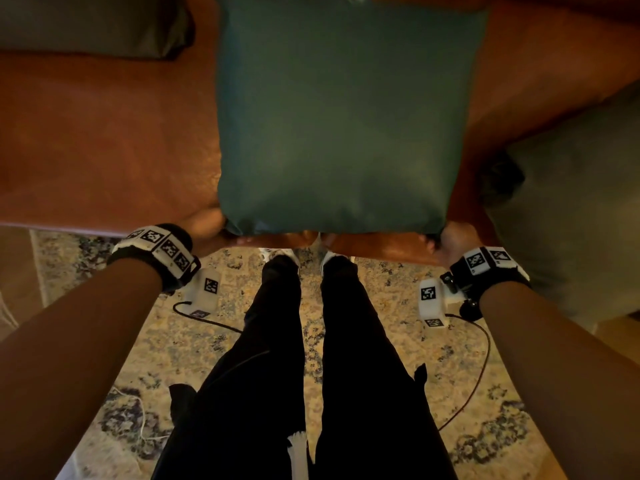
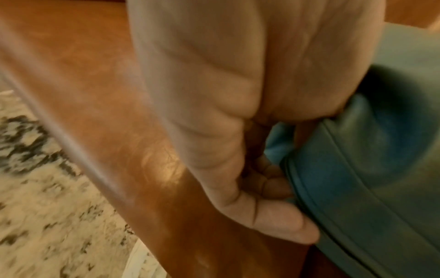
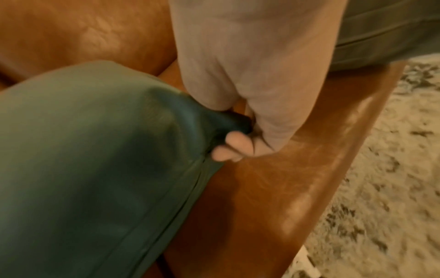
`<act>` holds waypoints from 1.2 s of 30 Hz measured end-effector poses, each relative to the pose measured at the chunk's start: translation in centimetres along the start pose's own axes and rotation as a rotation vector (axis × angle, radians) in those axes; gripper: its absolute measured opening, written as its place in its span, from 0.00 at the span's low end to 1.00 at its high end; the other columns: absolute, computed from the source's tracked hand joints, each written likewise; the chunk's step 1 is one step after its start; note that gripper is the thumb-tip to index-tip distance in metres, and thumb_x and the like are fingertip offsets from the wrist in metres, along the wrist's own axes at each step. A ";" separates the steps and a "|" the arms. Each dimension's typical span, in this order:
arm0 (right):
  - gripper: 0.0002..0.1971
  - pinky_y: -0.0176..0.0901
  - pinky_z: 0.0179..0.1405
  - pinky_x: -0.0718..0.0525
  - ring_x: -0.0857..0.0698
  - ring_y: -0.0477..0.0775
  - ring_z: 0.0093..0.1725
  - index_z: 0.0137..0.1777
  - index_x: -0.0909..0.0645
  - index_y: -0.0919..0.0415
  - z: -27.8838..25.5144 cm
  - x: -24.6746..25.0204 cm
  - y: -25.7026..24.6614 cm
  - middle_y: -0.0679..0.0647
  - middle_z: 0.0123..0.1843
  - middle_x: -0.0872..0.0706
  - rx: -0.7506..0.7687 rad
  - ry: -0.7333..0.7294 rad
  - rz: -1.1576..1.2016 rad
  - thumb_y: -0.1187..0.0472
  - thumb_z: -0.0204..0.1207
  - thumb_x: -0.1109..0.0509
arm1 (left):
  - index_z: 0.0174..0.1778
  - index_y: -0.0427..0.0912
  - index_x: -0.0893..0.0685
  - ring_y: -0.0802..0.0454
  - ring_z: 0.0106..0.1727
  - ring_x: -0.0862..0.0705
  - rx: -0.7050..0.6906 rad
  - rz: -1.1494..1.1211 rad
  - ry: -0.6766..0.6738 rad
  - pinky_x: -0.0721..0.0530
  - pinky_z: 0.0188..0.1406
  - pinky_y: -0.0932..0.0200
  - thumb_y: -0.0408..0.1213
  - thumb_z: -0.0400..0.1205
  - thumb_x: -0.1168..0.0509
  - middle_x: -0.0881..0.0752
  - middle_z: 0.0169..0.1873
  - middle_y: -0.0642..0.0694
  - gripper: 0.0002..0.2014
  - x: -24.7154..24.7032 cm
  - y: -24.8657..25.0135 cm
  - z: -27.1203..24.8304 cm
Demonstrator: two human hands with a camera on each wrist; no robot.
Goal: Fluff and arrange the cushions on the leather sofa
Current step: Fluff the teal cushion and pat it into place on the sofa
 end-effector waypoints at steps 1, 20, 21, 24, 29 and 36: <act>0.05 0.33 0.16 0.29 0.14 0.52 0.18 0.55 0.20 0.68 0.2 0.1 -0.4 0.70 0.52 0.12 0.034 0.005 -0.034 0.73 0.87 0.37 | 0.54 0.42 0.18 0.49 0.40 0.20 0.000 -0.054 0.015 0.13 0.33 0.62 0.27 0.91 0.49 0.16 0.44 0.41 0.15 0.3 -0.3 -0.1; 0.15 0.39 0.16 0.18 0.07 0.66 0.36 0.69 0.20 0.68 0.1 0.7 0.5 0.67 0.58 0.11 -0.002 0.054 -0.061 0.61 0.89 0.37 | 0.49 0.41 0.16 0.50 0.46 0.14 0.131 -0.111 0.333 0.14 0.44 0.59 0.38 0.92 0.39 0.12 0.49 0.43 0.09 3.6 -1.8 0.6; 0.14 0.40 0.19 0.15 0.07 0.63 0.33 0.67 0.19 0.69 0.2 0.8 0.7 0.65 0.54 0.10 0.008 0.068 -0.073 0.60 0.89 0.36 | 0.50 0.39 0.15 0.48 0.48 0.13 0.133 -0.079 0.339 0.13 0.44 0.58 0.36 0.91 0.38 0.11 0.51 0.40 0.08 4.1 -1.9 0.6; 0.13 0.47 0.30 0.11 0.06 0.63 0.33 0.66 0.16 0.67 0.7 1.7 0.5 0.66 0.56 0.08 0.085 0.129 -0.168 0.61 0.86 0.33 | 0.67 0.35 0.16 0.41 0.65 0.13 0.121 -0.064 0.347 0.12 0.62 0.48 0.35 0.91 0.37 0.13 0.65 0.36 0.12 5.7 -1.7 0.5; 0.15 0.34 0.17 0.21 0.11 0.56 0.31 0.66 0.17 0.67 -0.3 1.9 -0.5 0.65 0.49 0.12 0.110 0.086 -0.164 0.73 0.86 0.41 | 0.53 0.39 0.13 0.48 0.57 0.13 0.134 -0.145 0.355 0.13 0.50 0.56 0.28 0.90 0.40 0.10 0.53 0.43 0.10 5.9 -1.9 0.3; 0.14 0.36 0.16 0.31 0.16 0.53 0.29 0.58 0.21 0.71 -0.5 0.2 0.4 0.65 0.43 0.14 -0.067 -0.151 -0.135 0.75 0.89 0.49 | 0.56 0.34 0.12 0.49 0.53 0.09 0.098 -0.234 0.352 0.09 0.48 0.61 0.26 0.89 0.39 0.07 0.53 0.41 0.10 5.9 -2.0 1.2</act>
Point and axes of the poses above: each hand's wrist, its own z-axis towards the middle knuckle, its own x-axis out of the back of the hand, y = z × x, the point moved 8 cm from there along z, towards the middle knuckle
